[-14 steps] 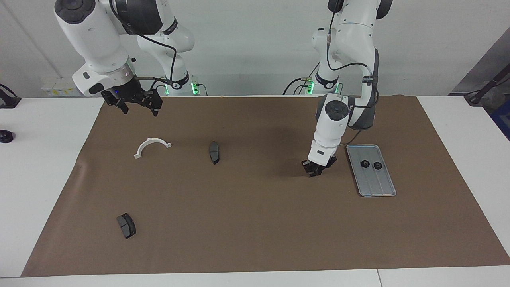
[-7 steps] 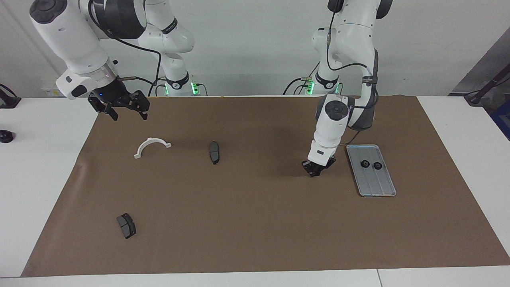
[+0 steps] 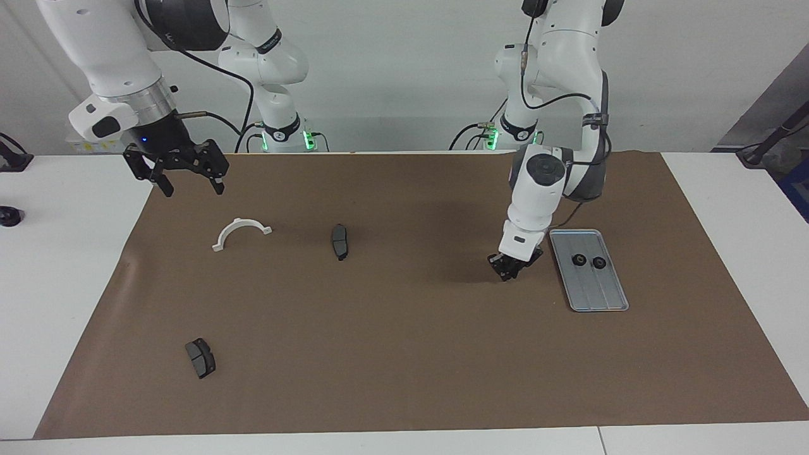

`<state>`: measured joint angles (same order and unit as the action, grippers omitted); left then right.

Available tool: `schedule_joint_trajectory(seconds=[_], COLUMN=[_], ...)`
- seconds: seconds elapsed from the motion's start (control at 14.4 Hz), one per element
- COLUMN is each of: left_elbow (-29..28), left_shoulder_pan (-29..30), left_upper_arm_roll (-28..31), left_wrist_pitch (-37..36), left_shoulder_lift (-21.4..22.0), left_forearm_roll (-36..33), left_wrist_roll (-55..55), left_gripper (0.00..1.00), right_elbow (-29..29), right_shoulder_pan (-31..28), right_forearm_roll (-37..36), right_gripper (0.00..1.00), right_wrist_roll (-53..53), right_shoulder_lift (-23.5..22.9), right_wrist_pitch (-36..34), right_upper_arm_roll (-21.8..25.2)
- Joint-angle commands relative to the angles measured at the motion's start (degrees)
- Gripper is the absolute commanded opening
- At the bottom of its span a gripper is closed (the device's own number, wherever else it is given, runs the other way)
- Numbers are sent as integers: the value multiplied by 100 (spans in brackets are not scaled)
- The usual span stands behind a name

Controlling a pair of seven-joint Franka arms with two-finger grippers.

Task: Pick bearing gear from pile to tray
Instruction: 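Carry the gear into the metal tray and release it with the left gripper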

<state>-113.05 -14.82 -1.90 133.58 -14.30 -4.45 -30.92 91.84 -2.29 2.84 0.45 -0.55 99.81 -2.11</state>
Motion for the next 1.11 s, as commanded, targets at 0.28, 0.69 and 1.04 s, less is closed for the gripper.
schedule_joint_trajectory(seconds=[0.28, 0.69, 1.04], left_elbow=[-94, -798, -719], left_shoulder_pan=[1639, 1799, 1737], left_upper_arm_roll=[-30, -12, -12], left_wrist_pitch=[-220, 1135, 1285], left_shoulder_lift=[489, 138, -38], left_forearm_roll=[162, 190, 181], left_wrist_roll=[2174, 2354, 2371], left_gripper=[0, 0, 100], right_elbow=[70, 88, 141], right_shoulder_pan=[-8, -17, -52], right_forearm_roll=[68, 68, 68], right_gripper=[100, 100, 100], right_wrist_roll=[-177, -194, -194], right_shoulder_lift=[37, 55, 134], right_wrist_pitch=[3, -102, -682], right_upper_arm_roll=[-61, -70, -70])
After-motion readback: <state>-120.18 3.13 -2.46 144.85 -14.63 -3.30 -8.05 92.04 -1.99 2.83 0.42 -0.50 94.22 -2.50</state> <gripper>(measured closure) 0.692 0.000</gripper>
